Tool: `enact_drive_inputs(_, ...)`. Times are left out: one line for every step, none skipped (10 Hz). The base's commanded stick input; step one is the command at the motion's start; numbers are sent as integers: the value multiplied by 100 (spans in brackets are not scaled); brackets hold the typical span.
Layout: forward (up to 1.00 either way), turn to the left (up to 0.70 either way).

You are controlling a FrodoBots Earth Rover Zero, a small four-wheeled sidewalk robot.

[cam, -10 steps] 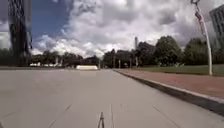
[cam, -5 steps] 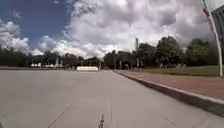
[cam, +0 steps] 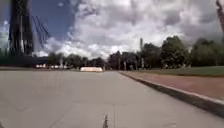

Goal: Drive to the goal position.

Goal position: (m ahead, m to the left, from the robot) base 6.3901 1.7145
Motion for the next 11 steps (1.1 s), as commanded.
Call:
enact_drive_inputs(100,0)
enact_drive_inputs(100,0)
enact_drive_inputs(100,0)
enact_drive_inputs(100,0)
enact_drive_inputs(100,0)
enact_drive_inputs(100,0)
enact_drive_inputs(100,0)
enact_drive_inputs(100,0)
enact_drive_inputs(100,0)
enact_drive_inputs(100,0)
enact_drive_inputs(100,0)
